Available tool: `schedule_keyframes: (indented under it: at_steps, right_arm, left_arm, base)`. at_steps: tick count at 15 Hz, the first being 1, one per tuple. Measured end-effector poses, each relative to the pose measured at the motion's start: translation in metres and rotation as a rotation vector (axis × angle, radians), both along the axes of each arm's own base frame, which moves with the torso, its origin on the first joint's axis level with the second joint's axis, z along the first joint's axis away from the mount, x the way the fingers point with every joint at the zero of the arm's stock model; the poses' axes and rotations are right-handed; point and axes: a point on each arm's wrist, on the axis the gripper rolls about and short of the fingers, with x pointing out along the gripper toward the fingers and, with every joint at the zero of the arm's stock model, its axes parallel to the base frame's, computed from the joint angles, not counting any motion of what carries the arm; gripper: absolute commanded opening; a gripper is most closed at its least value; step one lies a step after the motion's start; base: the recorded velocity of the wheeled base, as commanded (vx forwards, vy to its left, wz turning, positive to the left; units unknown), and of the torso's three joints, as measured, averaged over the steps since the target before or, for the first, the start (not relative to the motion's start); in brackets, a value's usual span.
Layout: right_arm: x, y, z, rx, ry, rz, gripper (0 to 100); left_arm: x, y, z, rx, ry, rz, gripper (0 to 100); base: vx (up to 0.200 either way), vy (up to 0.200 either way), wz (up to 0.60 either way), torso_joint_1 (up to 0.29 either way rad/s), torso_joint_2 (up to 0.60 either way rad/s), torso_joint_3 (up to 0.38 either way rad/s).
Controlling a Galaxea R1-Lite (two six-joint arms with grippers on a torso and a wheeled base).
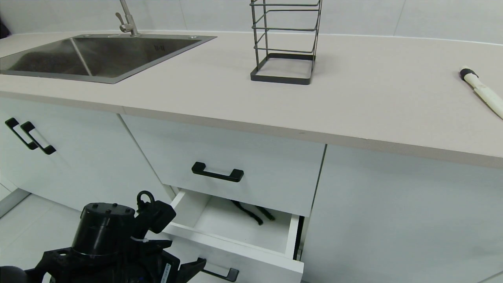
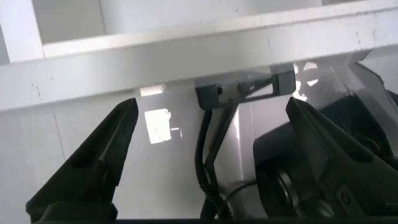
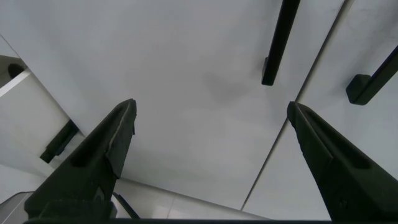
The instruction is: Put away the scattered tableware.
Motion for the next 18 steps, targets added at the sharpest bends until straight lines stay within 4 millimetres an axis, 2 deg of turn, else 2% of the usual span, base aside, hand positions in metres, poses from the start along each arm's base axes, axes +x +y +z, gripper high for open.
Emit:
schedule_keyframes:
  at_steps: [8, 13, 18]
  right_arm:
    - [0.0, 0.0, 0.0, 0.0, 0.0, 0.0, 100]
    - [0.0, 0.0, 0.0, 0.0, 0.0, 0.0, 100]
    - [0.0, 0.0, 0.0, 0.0, 0.0, 0.0, 100]
  left_arm:
    - [0.027, -0.011, -0.006, -0.05, -0.153, 0.01, 100]
    - [0.037, -0.015, -0.012, -0.055, -0.188, 0.003, 100]
    - [0.05, -0.019, -0.006, -0.068, -0.221, 0.005, 100]
  base:
    - [0.0, 0.0, 0.0, 0.0, 0.0, 0.0]
    - [0.0, 0.0, 0.0, 0.0, 0.0, 0.0]
    - [0.0, 0.0, 0.0, 0.0, 0.0, 0.0]
